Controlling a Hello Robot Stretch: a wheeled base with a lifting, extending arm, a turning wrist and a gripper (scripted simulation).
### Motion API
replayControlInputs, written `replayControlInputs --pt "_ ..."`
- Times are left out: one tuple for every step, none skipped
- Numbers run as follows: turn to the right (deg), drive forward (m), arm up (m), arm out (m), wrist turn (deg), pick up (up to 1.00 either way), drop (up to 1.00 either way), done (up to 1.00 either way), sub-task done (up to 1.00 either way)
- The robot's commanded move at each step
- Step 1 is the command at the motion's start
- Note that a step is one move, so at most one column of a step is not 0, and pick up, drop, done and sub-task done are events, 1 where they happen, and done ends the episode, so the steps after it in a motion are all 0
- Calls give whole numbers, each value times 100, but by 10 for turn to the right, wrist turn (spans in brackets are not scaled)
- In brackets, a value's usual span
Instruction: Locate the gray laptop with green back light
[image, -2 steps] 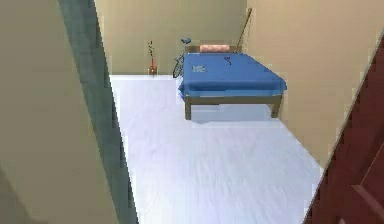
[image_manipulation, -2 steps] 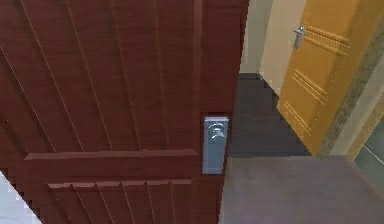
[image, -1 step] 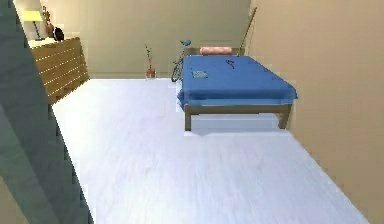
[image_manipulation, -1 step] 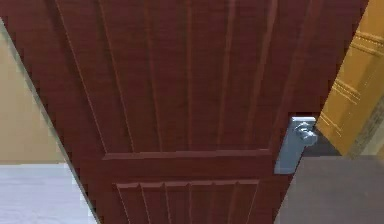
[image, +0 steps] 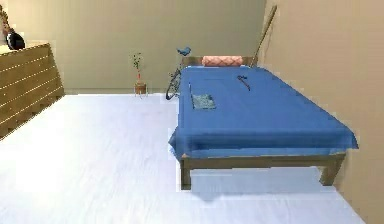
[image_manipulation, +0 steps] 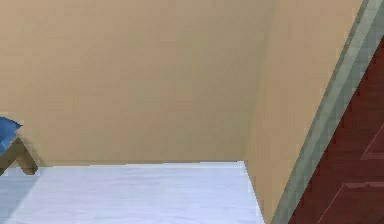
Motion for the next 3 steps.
replayControlInputs --pt "30 0 0 0 0 0 0 0 0" --pt "0 90 0 0 0 0 0 0 0" --pt "450 0 0 0 0 0 0 0 0"
